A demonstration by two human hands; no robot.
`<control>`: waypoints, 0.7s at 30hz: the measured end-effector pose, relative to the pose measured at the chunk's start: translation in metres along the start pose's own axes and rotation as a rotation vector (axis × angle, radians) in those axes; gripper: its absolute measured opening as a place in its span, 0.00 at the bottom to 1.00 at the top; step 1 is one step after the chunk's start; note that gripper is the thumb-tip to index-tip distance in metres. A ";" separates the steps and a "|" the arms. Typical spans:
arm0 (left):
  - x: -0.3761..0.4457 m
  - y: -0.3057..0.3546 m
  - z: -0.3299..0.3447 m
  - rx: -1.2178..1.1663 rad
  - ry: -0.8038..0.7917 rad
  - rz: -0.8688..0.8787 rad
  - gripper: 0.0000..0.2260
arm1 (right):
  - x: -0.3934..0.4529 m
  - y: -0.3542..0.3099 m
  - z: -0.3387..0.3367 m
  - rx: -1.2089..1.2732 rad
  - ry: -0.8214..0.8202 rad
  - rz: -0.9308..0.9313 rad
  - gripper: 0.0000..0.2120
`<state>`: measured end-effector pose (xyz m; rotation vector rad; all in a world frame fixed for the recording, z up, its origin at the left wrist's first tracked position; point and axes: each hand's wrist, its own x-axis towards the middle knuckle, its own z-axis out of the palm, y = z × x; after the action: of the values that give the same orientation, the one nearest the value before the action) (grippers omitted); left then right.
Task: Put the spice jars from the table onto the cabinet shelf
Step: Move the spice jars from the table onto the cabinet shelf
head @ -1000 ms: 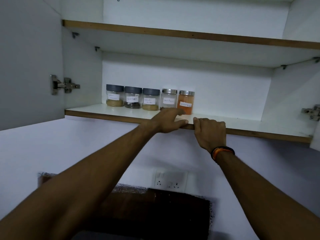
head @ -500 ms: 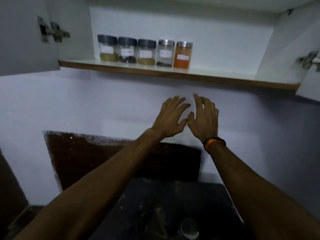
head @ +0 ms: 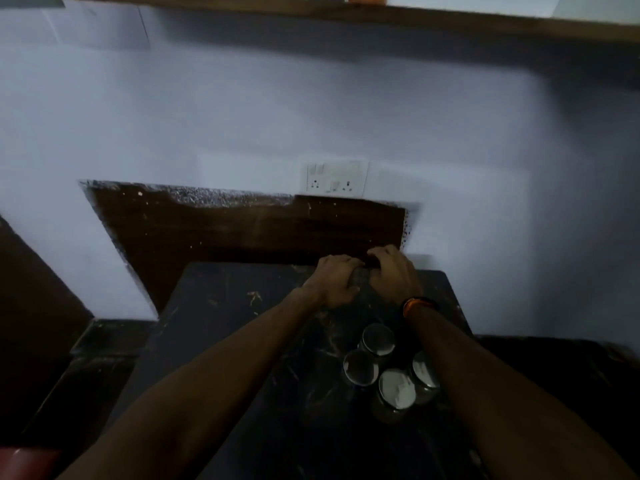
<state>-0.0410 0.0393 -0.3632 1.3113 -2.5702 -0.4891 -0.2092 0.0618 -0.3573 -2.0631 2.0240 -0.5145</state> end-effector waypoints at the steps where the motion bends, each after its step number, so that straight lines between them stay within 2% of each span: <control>1: -0.006 -0.002 0.009 -0.011 -0.029 -0.019 0.26 | -0.007 0.004 0.010 -0.008 -0.040 0.008 0.19; 8: -0.038 -0.007 0.060 -0.167 -0.211 -0.097 0.17 | -0.062 0.018 0.072 0.038 -0.173 0.031 0.09; 12: -0.056 -0.005 0.078 -0.224 -0.246 -0.122 0.15 | -0.082 0.023 0.100 -0.054 -0.245 0.038 0.12; 15: -0.071 -0.006 0.089 -0.256 -0.288 -0.150 0.15 | -0.100 0.021 0.112 -0.178 -0.231 -0.043 0.13; 21: -0.093 -0.011 0.103 -0.363 -0.344 -0.221 0.18 | -0.124 0.023 0.125 -0.143 -0.266 -0.010 0.21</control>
<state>-0.0137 0.1288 -0.4665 1.4825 -2.4258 -1.2556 -0.1821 0.1722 -0.4935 -2.0924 1.9432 -0.0907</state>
